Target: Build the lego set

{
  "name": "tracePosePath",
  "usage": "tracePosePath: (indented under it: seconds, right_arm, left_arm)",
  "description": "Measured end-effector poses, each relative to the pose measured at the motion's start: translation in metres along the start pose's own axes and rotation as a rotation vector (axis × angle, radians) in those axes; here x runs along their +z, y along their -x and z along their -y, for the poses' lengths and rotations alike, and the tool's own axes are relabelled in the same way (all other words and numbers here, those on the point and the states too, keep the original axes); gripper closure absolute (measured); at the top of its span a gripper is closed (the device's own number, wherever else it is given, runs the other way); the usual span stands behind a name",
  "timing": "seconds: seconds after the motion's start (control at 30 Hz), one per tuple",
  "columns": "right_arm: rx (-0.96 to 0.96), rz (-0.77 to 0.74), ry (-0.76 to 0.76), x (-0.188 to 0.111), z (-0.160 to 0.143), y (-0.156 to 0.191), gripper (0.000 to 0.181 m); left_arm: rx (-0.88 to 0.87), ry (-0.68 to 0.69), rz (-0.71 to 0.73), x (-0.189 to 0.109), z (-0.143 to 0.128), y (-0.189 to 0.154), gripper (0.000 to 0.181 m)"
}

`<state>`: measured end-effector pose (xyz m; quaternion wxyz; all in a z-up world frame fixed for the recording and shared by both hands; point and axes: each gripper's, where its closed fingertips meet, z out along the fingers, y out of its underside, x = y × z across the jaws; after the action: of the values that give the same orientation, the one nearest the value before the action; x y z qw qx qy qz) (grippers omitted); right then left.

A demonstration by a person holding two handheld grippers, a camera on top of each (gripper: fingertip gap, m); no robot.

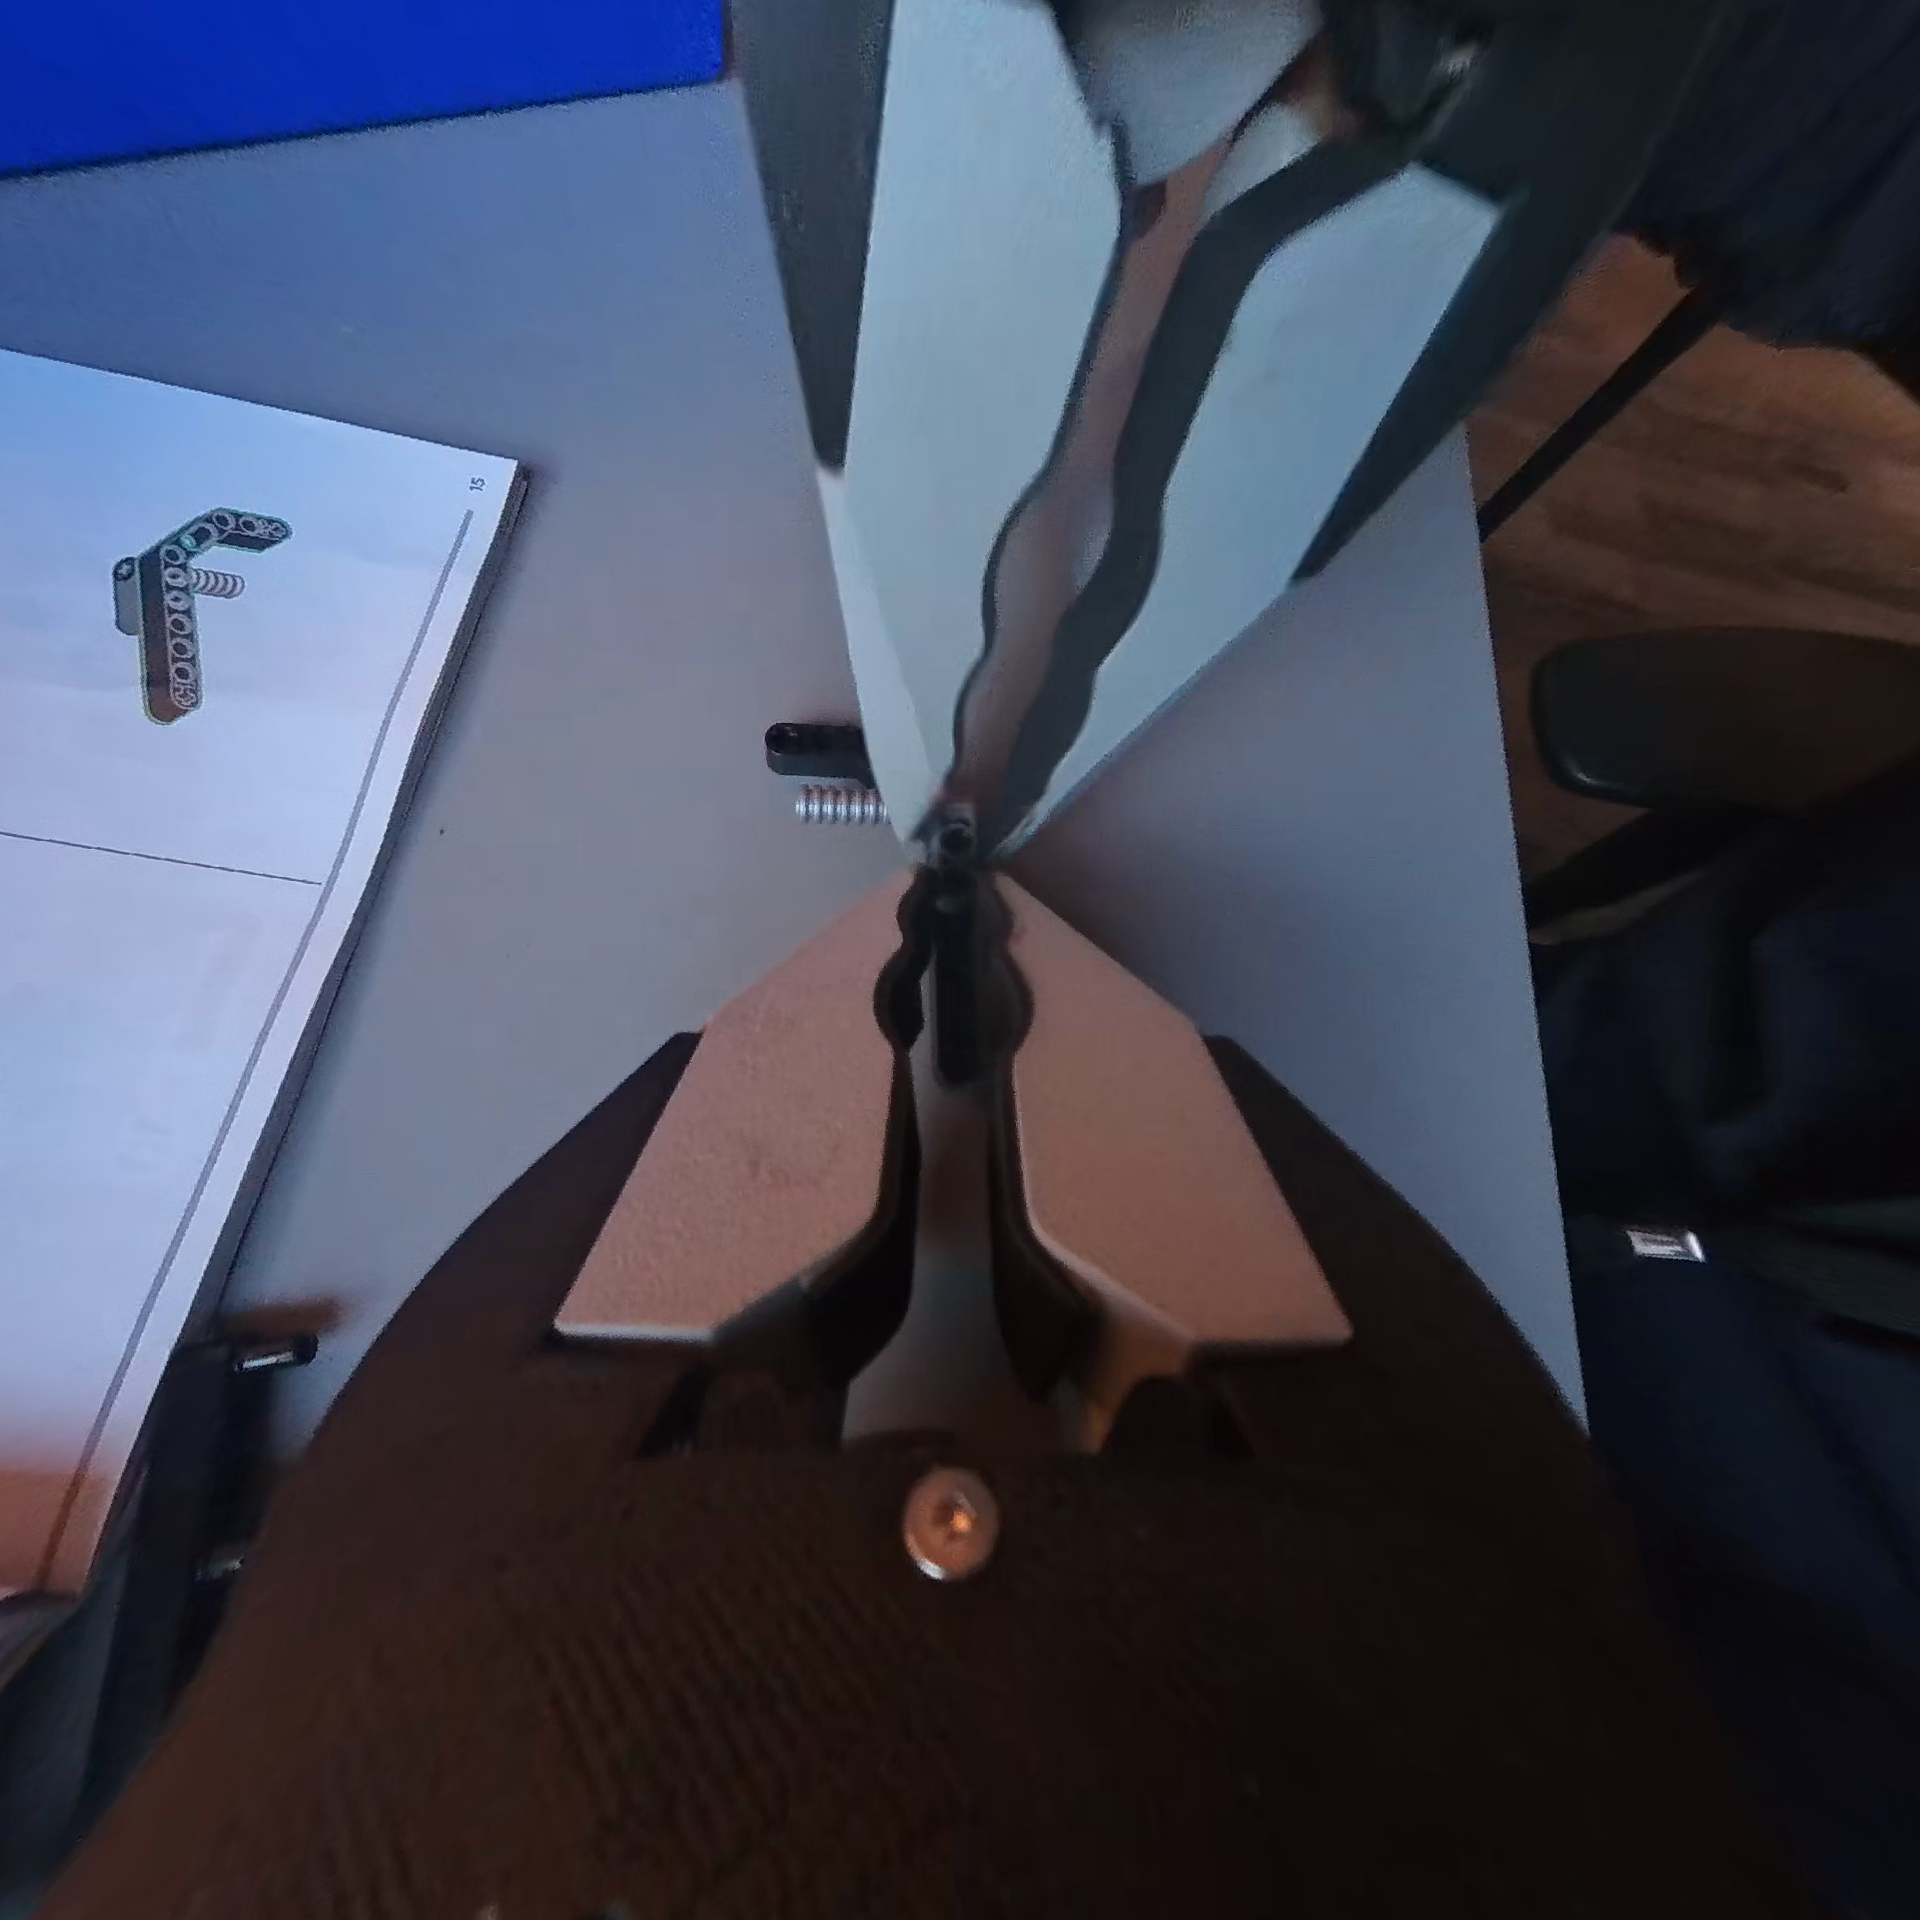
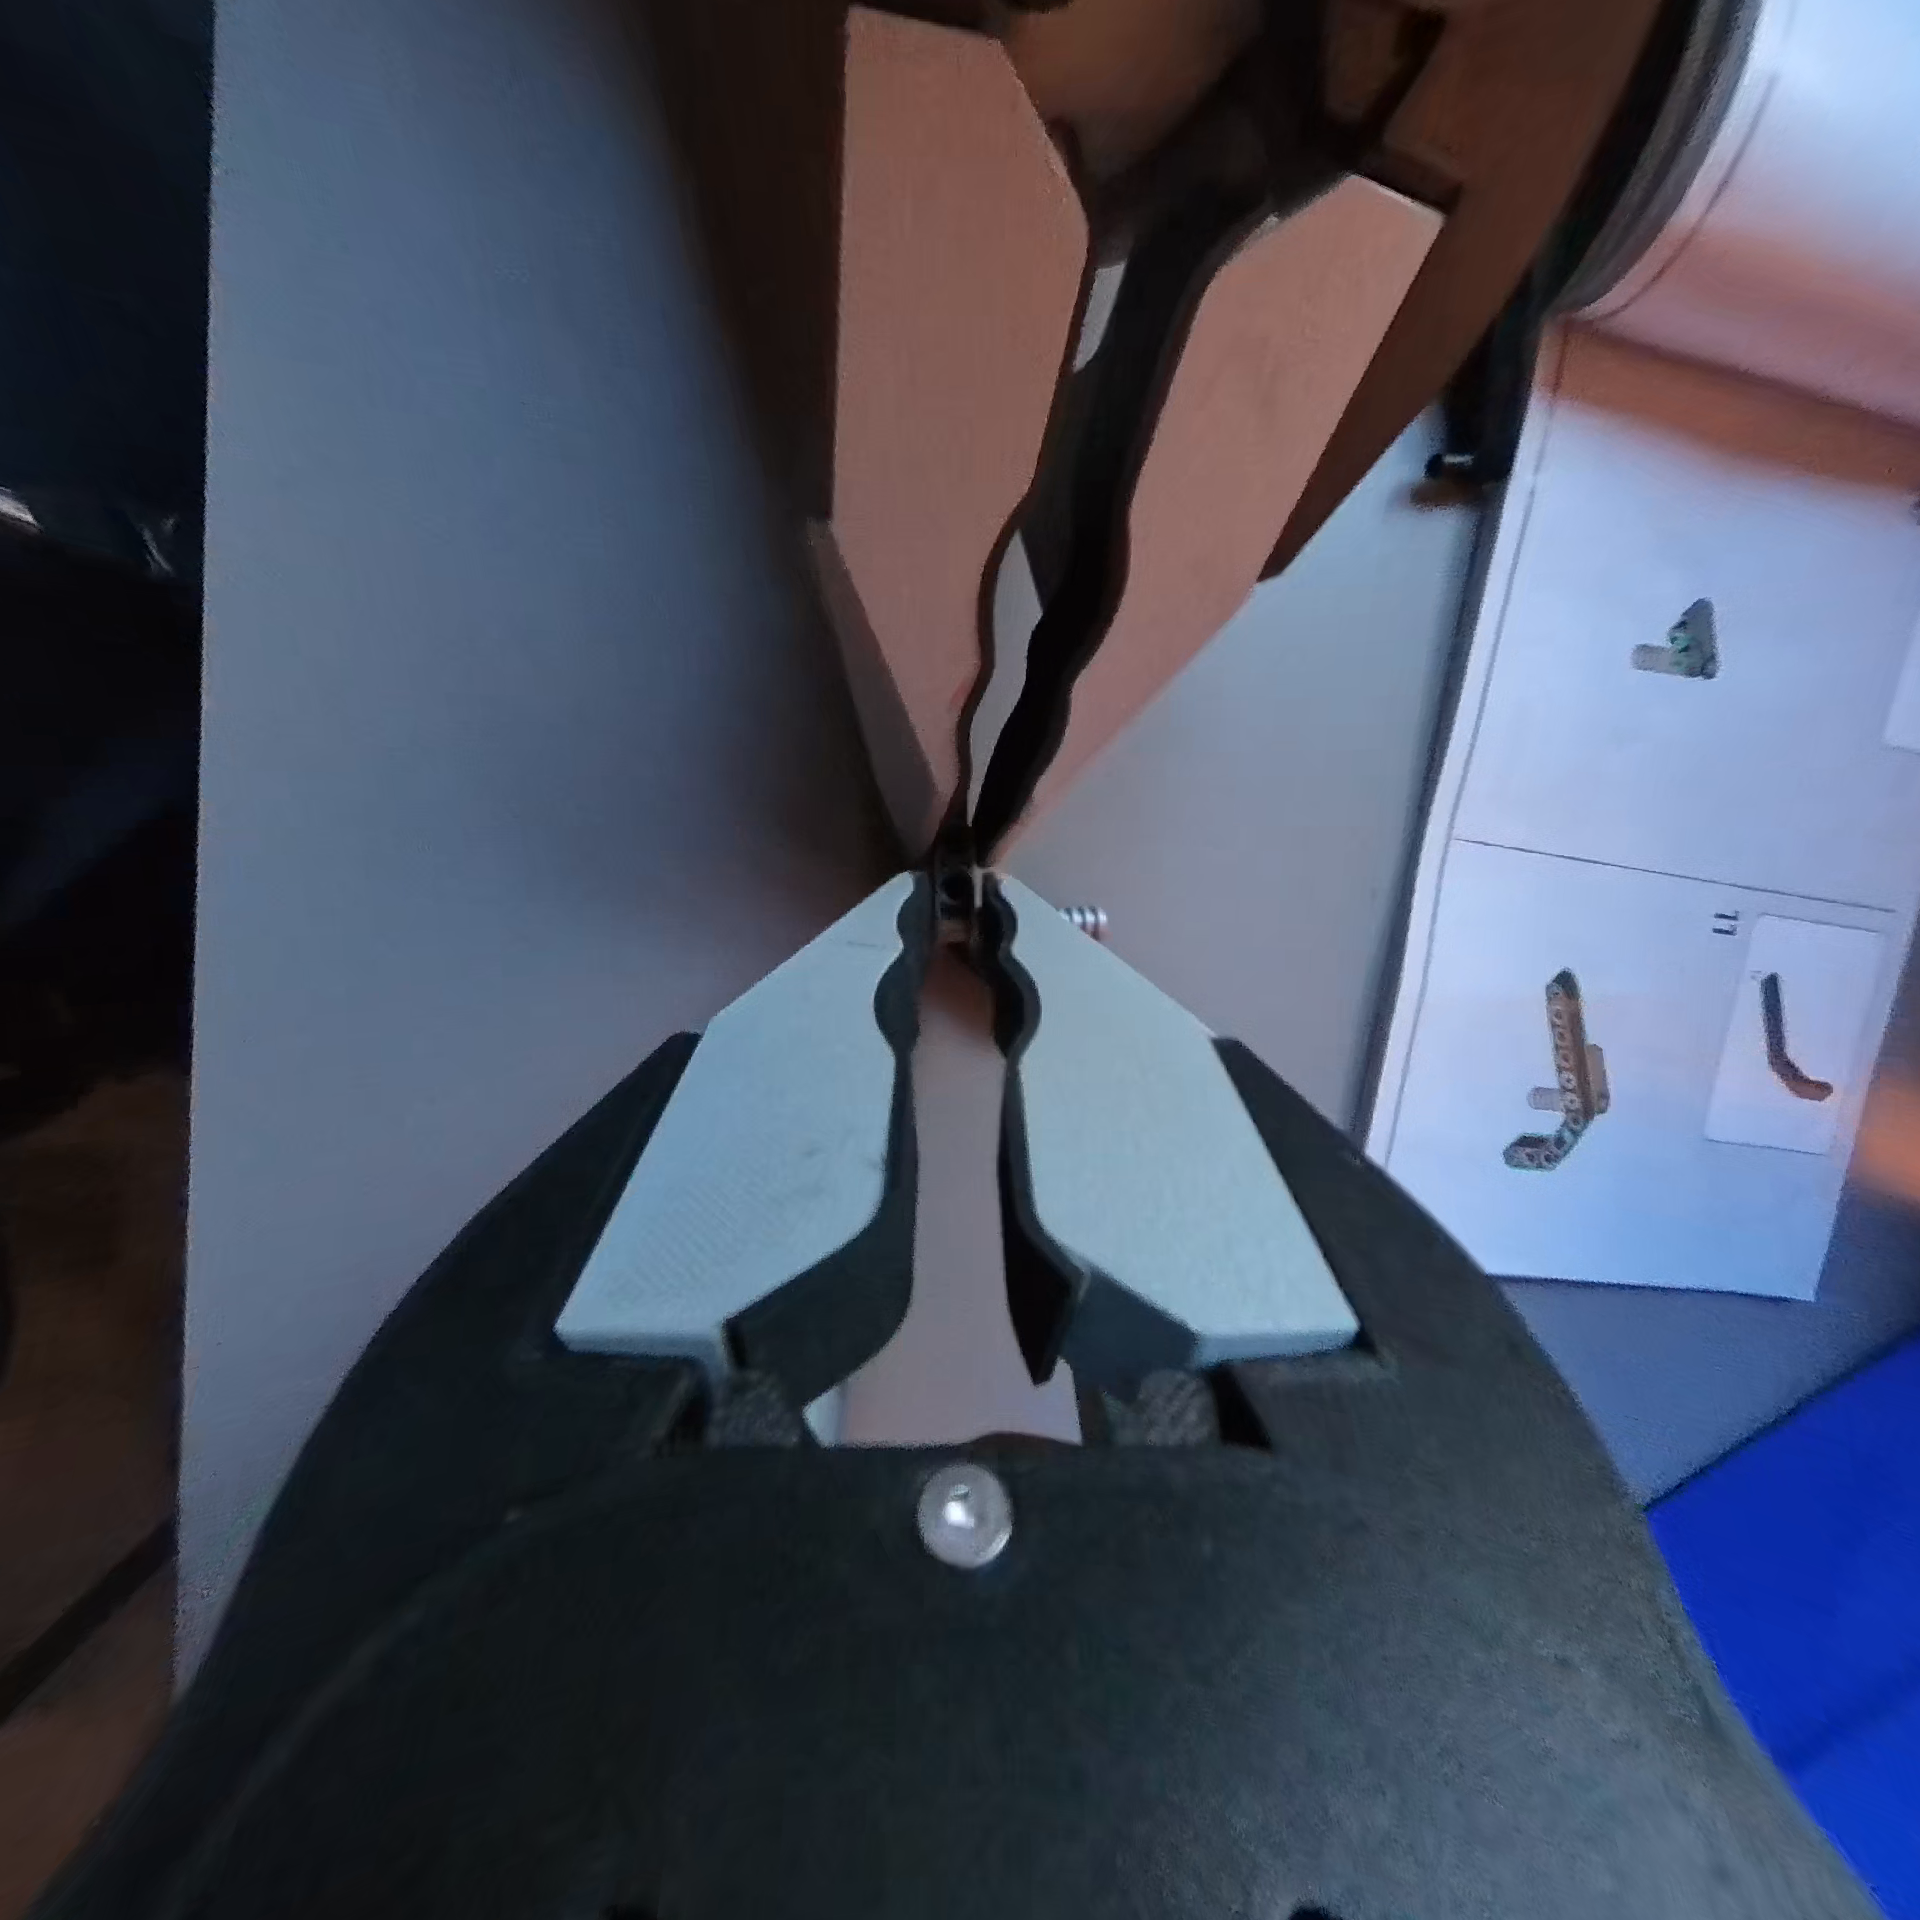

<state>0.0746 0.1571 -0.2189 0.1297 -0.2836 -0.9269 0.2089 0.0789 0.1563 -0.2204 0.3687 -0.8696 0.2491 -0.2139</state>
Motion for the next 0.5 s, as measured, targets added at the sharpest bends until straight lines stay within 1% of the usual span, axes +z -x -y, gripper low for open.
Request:
tracePosePath:
  seconds: [0.03,0.07,0.17,0.23,0.3,0.37,0.4,0.47,0.5]
  right_arm:
    - [0.008,-0.009,-0.026,-0.005,0.0,-0.001,0.167]
    - [0.031,-0.016,-0.053,-0.01,0.001,-0.003,0.161]
    - [0.107,0.015,-0.131,-0.019,0.007,-0.005,0.16]
    - [0.115,0.027,-0.106,-0.011,0.003,-0.002,0.159]
    - [0.097,0.005,-0.077,-0.003,0.0,-0.002,0.158]
    - [0.081,0.0,-0.094,-0.004,0.004,-0.001,0.163]
    - [0.083,0.001,-0.084,-0.003,0.003,0.0,0.163]
    - [0.072,-0.001,-0.077,-0.002,0.003,0.001,0.165]
    - [0.063,0.001,-0.058,0.0,0.001,0.002,0.17]
  left_arm:
    - [0.002,0.0,-0.002,0.0,0.0,0.0,0.175]
    - [0.001,0.001,-0.011,0.0,0.0,-0.001,0.175]
    - [-0.029,0.0,-0.041,-0.001,0.0,-0.001,0.175]
    - [-0.026,0.0,-0.049,-0.001,0.0,-0.002,0.175]
    - [-0.011,0.002,-0.055,-0.002,-0.001,-0.004,0.175]
    - [-0.01,0.007,-0.055,-0.004,-0.003,-0.003,0.154]
    - [-0.015,0.016,-0.059,-0.006,-0.005,-0.003,0.15]
    - [-0.025,0.035,-0.051,-0.008,-0.011,-0.002,0.15]
    - [-0.024,0.036,-0.047,-0.009,-0.012,-0.001,0.153]
